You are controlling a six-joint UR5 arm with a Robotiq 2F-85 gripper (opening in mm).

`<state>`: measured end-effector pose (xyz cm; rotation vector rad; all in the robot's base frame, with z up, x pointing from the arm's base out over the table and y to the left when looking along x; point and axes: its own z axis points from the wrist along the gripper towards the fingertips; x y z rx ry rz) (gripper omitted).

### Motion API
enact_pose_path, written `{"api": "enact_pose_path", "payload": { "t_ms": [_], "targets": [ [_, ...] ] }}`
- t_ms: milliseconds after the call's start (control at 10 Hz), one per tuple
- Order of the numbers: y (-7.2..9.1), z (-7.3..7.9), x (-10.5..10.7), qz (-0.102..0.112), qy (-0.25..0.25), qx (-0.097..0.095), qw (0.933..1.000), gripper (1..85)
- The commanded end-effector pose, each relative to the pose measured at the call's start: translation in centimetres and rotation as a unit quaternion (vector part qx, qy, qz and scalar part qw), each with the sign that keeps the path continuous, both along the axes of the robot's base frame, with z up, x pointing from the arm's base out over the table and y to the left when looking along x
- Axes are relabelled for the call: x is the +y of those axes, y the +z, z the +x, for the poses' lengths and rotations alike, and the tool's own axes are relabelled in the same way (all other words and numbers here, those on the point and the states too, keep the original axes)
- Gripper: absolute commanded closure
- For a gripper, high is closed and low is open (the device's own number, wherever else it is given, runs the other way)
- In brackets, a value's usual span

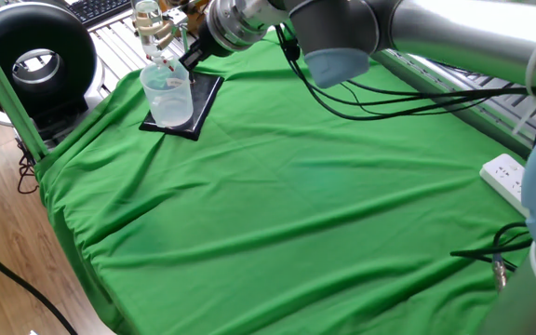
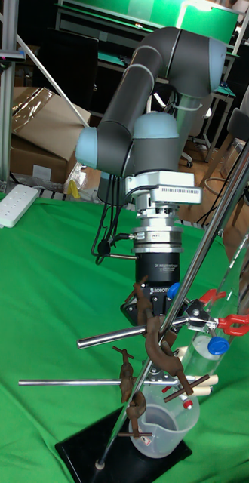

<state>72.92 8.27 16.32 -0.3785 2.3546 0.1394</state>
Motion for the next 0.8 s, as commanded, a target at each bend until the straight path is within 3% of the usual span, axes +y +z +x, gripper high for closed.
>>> {"api": "enact_pose_path", "payload": {
  "t_ms": [0,200,400,700],
  "targets": [
    [0.5,0.4,0.1,0.021,0.030,-0.036,0.9987,84.3],
    [-0.1,-0.2,0.2,0.023,0.030,-0.038,0.9985,84.3],
    [-0.9,-0.5,-0.2,0.003,0.025,-0.036,0.9990,84.3],
    [-1.2,-0.7,0.0,0.008,0.025,-0.034,0.9991,84.3]
  ]
}}
